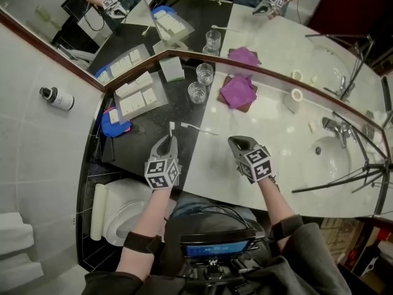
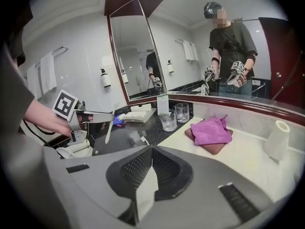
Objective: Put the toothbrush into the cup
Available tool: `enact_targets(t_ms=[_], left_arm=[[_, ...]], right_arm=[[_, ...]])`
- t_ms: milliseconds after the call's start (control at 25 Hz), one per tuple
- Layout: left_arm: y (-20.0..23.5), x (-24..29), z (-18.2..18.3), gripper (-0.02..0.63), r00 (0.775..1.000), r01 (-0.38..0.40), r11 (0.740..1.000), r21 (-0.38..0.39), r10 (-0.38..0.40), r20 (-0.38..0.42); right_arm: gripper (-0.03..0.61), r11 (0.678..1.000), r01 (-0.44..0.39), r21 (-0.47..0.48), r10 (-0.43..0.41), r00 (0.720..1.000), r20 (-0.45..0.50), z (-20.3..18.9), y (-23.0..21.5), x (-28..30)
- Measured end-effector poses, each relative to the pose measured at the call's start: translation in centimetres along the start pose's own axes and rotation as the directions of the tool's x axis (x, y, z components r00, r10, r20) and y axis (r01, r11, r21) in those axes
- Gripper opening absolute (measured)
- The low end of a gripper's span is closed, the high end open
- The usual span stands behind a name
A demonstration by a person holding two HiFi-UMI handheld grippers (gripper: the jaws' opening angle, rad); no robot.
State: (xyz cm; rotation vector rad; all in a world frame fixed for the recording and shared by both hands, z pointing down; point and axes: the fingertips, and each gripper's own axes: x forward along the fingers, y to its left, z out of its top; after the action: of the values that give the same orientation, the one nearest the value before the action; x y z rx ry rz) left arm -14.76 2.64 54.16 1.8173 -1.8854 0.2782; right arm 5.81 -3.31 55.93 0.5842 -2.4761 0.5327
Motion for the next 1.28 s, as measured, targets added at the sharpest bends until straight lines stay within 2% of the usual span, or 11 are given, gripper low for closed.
enact_targets(t_ms=[280,520,680,880,1120,1280], left_arm=[[2.1,3.4,5.4,0.021,0.991,0.093,0.989,0.113,-0.103,0.085],[3.4,8.3,11.3,0.021,0.957,0.205,0.962,0.183,-0.235,0.167],[3.5,11.6,15.0,0.021,0.918,0.284,0.935,0.211,-0.329,0.222],[3.4,15.5,18.6,0.021,0.849,0.384,0.900,0.204,-0.431,0.305],[1.9,19.6,20.9,0.021,0.774,0.480,0.853,0.206,-0.522,0.358],[0.6,21.8,21.6,0.020,0.733,0.529,0.824,0.202,-0.564,0.380]], right_arm=[[0.018,0.999,-0.001,0.052,-0.003,0.998,0.065,1.9,0.5,1.0],[0.018,0.999,-0.033,0.038,0.029,0.995,0.095,4.3,1.8,3.8],[0.018,0.997,-0.076,0.017,0.074,0.992,0.099,5.7,3.7,6.4],[0.018,0.990,-0.142,0.001,0.141,0.985,0.100,6.3,6.3,10.3],[0.018,0.974,-0.224,-0.025,0.225,0.970,0.090,6.4,9.0,14.2],[0.018,0.966,-0.257,-0.030,0.259,0.962,0.086,6.1,10.1,16.0]])
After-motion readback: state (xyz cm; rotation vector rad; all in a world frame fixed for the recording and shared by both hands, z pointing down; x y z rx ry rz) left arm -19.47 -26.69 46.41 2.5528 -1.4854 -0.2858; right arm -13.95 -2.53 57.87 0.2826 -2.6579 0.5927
